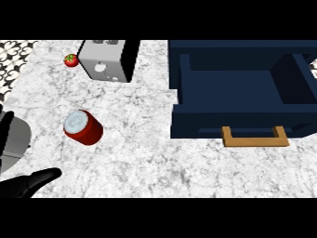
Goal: Pick up the can, place it into the drawer and close the drawer
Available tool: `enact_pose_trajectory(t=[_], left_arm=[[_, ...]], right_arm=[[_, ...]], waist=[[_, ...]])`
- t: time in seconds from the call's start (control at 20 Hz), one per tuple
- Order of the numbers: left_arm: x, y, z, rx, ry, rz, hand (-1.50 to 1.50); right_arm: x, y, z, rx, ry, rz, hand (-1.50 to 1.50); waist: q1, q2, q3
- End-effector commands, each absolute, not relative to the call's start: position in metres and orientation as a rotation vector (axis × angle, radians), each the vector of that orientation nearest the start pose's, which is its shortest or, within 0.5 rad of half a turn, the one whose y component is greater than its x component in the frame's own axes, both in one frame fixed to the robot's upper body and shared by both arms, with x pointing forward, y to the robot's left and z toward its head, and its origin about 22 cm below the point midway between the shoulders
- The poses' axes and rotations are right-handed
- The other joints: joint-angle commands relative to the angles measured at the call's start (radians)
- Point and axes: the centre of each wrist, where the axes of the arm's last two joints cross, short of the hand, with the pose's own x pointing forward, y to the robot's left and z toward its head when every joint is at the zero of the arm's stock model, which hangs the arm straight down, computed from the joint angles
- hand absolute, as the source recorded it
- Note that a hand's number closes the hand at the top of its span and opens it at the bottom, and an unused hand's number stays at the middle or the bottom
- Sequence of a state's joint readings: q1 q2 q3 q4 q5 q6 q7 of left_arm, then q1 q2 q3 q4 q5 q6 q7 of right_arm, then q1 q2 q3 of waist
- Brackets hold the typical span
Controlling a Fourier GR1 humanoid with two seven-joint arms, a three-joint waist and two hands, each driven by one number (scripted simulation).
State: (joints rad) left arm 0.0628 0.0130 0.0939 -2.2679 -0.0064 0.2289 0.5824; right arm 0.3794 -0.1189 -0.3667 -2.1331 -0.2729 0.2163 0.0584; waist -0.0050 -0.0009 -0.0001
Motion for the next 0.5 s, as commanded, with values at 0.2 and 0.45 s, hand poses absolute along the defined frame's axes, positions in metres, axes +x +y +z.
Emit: enact_pose_trajectory(t=[0.2, 0.45], left_arm=[[0.209, 0.252, 0.122, 0.085, -1.584, 0.38, -1.5], [0.23, 0.243, 0.106, 0.106, -1.565, 0.398, -1.5]], right_arm=[[0.127, -0.356, 0.098, -0.201, -1.778, -0.097, -1.5], [0.098, -0.358, 0.092, -0.195, -1.778, -0.108, -1.5]], waist=[[0.002, 0.001, 0.0], [-0.003, 0.001, 0.0]])
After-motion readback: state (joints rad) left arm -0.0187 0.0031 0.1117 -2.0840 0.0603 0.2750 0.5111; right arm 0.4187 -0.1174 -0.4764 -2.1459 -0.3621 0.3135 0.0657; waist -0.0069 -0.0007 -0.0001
